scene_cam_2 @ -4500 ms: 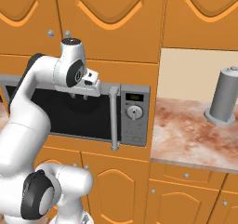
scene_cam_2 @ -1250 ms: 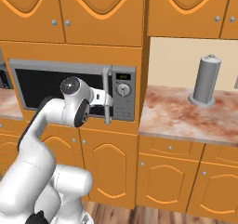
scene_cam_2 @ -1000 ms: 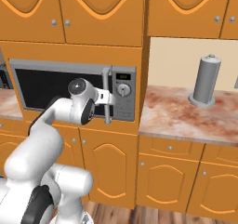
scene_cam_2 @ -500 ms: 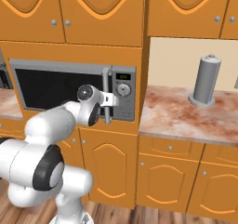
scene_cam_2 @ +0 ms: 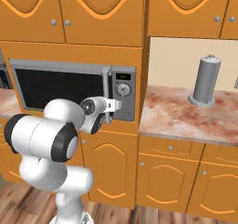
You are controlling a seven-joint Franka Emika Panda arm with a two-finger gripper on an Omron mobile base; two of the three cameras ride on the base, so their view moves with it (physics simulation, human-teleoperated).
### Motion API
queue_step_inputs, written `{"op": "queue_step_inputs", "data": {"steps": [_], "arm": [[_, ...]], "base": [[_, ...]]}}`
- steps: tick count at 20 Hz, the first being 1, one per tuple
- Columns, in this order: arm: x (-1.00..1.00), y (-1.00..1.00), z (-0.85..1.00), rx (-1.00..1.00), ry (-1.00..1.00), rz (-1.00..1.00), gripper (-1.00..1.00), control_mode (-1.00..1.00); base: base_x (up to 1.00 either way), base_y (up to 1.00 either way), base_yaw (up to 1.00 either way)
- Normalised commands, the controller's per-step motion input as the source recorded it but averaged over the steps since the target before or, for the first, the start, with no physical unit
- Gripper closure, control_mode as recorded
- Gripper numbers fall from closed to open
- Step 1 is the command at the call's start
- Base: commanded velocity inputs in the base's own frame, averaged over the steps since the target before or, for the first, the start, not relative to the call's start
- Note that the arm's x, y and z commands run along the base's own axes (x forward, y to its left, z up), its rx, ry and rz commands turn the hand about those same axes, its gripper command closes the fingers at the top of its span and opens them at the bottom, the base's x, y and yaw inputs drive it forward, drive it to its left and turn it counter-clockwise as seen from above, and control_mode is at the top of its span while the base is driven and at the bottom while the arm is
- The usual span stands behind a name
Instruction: The microwave is finished heating the fish and carrot. Take the bowl containing the food and place it on the dining counter.
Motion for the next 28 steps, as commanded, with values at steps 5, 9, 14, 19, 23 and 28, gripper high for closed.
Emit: {"op": "queue_step_inputs", "data": {"steps": [5,9,14,19,23,28], "arm": [[0.57,-0.06,-0.01,0.0,-0.05,0.0,-1.0,-1.0],[0.14,0.0,0.0,0.0,0.0,0.0,1.0,-1.0],[0.0,0.0,0.0,0.0,0.0,0.0,1.0,-1.0],[-0.34,0.03,0.1,0.0,0.0,0.0,1.0,-1.0],[-0.84,0.27,0.31,0.0,0.0,0.0,1.0,-1.0],[-1.0,0.44,0.59,0.0,-0.01,0.0,1.0,-1.0]], "base": [[0.0,0.0,0.0],[0.0,0.0,0.0],[0.0,0.0,0.0],[0.0,0.0,0.0],[0.0,0.0,0.0],[0.0,0.0,0.0]]}}
